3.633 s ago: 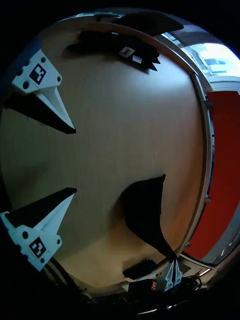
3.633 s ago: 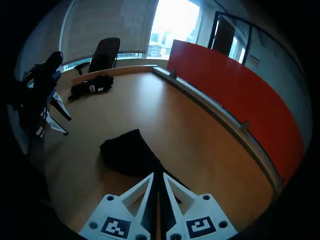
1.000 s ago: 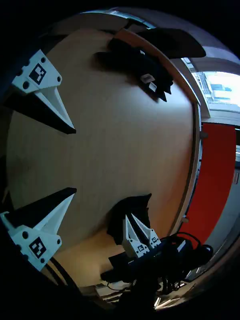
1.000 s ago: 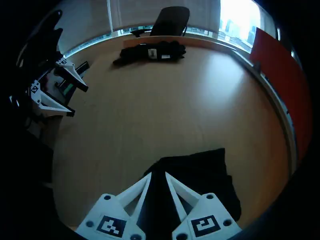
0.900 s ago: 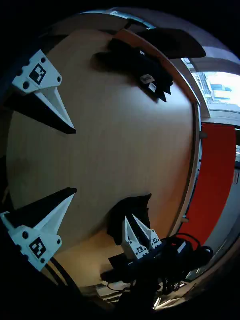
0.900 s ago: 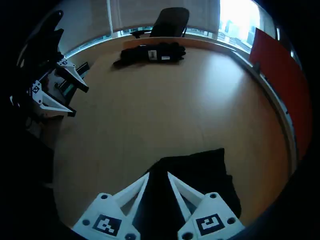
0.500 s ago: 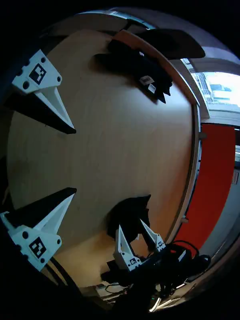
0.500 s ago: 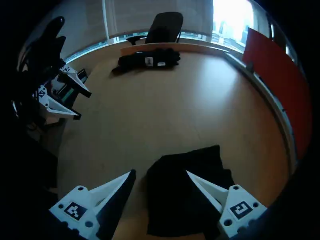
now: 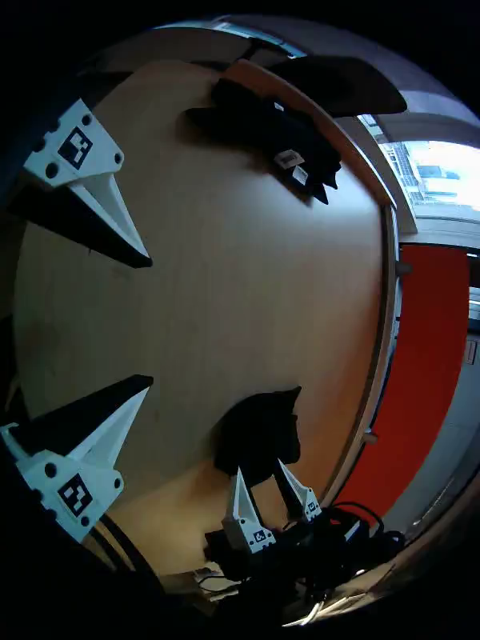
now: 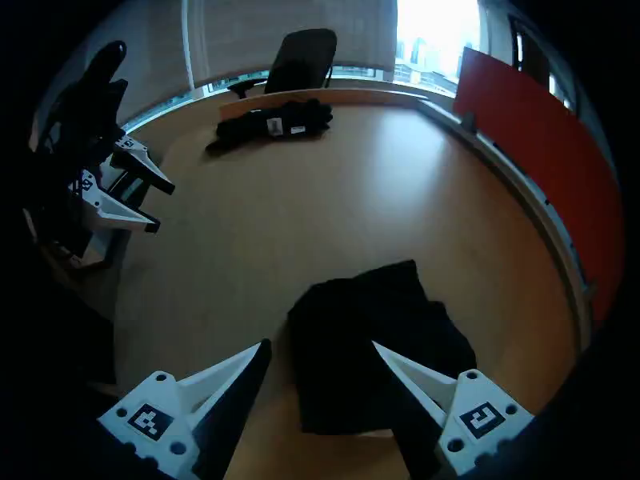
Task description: Fold towel
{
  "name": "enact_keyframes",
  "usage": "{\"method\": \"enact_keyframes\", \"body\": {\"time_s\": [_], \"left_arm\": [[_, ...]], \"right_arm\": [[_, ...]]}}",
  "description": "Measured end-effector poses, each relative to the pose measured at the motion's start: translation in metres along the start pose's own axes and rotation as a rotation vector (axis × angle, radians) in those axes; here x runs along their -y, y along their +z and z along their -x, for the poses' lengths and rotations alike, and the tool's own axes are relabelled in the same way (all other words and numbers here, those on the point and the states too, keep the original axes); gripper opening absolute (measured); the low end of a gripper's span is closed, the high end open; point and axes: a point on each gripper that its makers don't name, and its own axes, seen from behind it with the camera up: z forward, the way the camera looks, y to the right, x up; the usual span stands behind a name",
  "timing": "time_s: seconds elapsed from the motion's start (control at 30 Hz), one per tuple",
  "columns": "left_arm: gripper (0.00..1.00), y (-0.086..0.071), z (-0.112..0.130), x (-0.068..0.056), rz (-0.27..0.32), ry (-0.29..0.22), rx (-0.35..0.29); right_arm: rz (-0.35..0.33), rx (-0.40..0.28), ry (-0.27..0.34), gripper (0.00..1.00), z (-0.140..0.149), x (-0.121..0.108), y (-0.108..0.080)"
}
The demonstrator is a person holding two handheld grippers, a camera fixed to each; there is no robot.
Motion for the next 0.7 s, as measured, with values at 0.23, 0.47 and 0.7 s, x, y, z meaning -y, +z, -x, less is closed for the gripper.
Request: {"method": "enact_keyframes", "body": {"time_s": [0.23, 0.47, 0.7], "left_arm": [[1.0, -0.001, -0.001, 0.001, 0.0, 0.004, 0.0], [1.0, -0.001, 0.0, 0.002, 0.001, 0.009, 0.003], [1.0, -0.001, 0.0, 0.001, 0.006, 0.011, 0.004]], "right_arm": [[0.04, 0.01, 0.04, 0.88, 0.02, -0.001, -0.011], [0.068, 0.016, 0.061, 0.88, 0.034, -0.001, -0.024], [0.089, 0.022, 0.078, 0.87, 0.044, 0.0, -0.031]]}}
